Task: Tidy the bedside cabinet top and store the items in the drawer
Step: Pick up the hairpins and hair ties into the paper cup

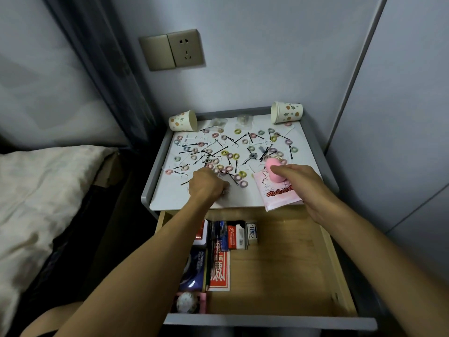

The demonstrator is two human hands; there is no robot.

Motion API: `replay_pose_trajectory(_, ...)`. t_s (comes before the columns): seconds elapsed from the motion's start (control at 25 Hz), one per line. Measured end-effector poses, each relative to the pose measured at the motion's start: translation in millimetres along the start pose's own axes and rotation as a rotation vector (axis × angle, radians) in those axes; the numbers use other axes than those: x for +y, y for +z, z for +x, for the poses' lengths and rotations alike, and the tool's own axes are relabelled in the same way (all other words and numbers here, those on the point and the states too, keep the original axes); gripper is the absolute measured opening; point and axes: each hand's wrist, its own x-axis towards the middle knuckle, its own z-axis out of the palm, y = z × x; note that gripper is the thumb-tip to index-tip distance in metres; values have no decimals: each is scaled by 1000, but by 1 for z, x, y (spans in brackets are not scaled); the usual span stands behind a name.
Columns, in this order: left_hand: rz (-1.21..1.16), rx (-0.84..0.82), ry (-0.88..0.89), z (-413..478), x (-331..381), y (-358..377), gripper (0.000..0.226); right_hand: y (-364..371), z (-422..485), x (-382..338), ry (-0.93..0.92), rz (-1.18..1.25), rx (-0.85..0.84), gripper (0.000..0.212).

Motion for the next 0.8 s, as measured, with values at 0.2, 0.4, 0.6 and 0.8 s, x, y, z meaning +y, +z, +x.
replay_pose_trajectory(0.2,40,-21,-18,12,-3,4,40,-3,-1,2,17,1,-4,26)
replay_pose_trajectory(0.4,74,31,-3,20,-8,2,35,-2,-2,5,12,-12,-25,25)
replay_pose_trajectory(0.6,-295,-11,-1,14,-14,-19,22,2,-6,8,-1,-31,-47,17)
replay_pose_trajectory(0.8,-817,-354,13,-54,-14,-54,18,0,-19,20,37,-180,-174,17)
